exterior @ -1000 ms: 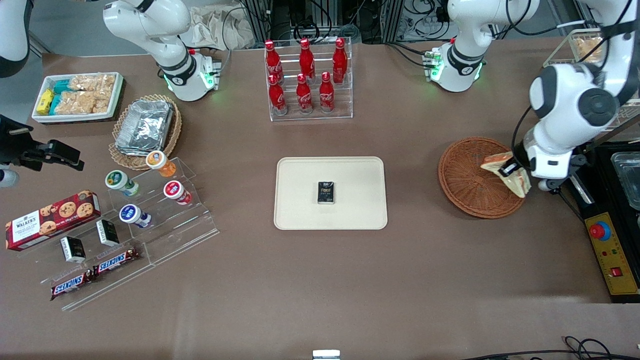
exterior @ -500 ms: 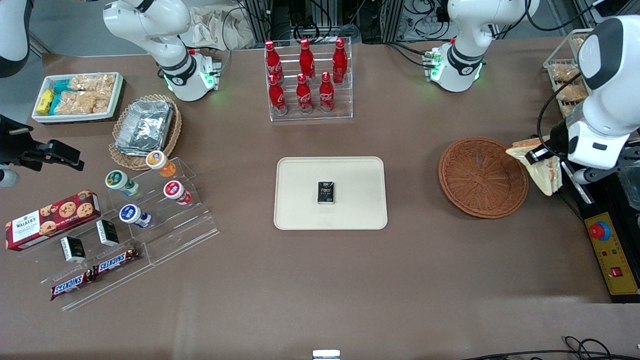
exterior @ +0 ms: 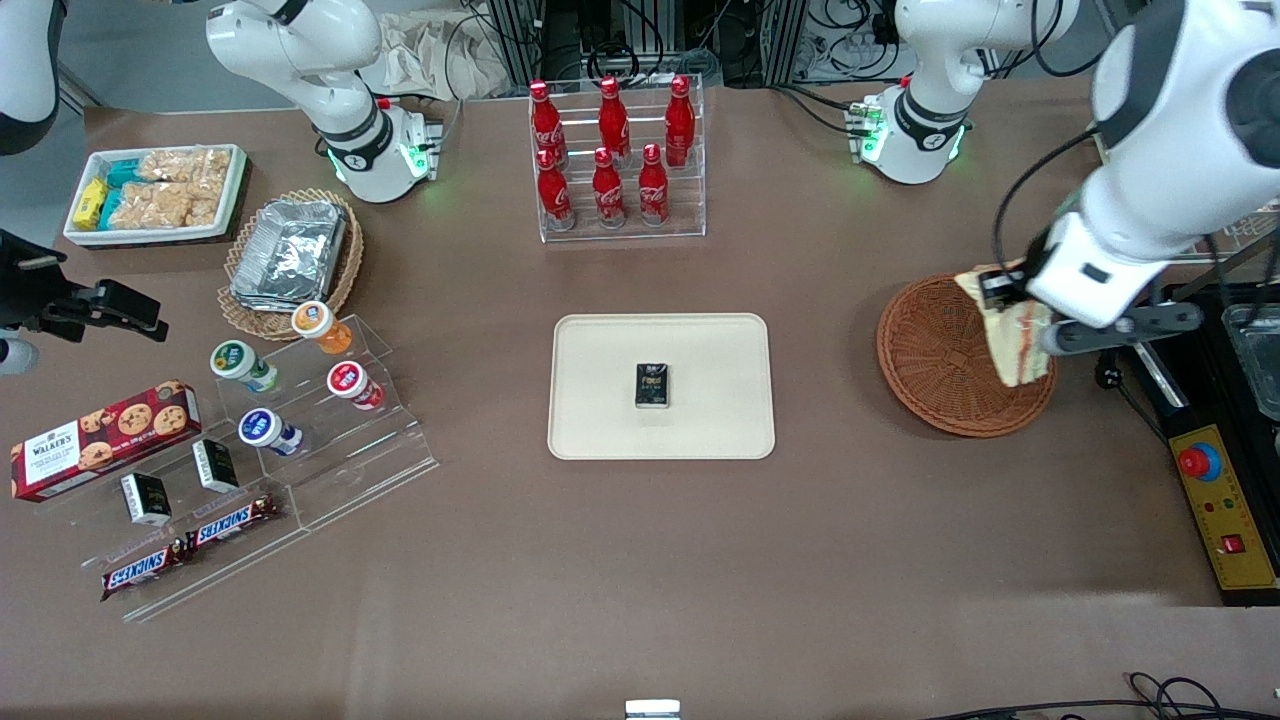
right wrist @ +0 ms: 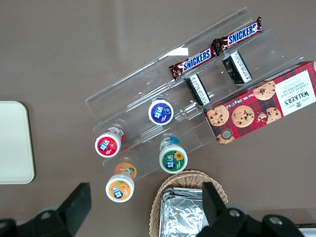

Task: Place sandwich from basket to tray
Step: 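Carry the sandwich with the left gripper over the white tray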

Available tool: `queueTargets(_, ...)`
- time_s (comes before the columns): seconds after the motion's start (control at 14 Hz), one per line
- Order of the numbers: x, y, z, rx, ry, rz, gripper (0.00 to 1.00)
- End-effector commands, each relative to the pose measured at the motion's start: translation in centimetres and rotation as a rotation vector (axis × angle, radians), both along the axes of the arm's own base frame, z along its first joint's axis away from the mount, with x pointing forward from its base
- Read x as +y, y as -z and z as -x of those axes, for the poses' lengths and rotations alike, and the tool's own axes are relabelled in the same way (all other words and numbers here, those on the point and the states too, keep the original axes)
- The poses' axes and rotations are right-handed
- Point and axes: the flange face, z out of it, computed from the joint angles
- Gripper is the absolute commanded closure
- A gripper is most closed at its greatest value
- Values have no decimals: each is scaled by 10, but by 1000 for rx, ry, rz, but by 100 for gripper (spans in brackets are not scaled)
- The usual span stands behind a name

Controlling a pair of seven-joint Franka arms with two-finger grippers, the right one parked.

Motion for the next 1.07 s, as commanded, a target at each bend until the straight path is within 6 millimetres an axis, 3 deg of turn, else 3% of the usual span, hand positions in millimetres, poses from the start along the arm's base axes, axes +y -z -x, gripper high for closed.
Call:
queueTargets(0.0,-42,6,4,35,86,13,100)
queueTargets(0.71,-177,100,21,82,209,30,100)
queueTargets(1.0,-203,156,32,27,224,67,100)
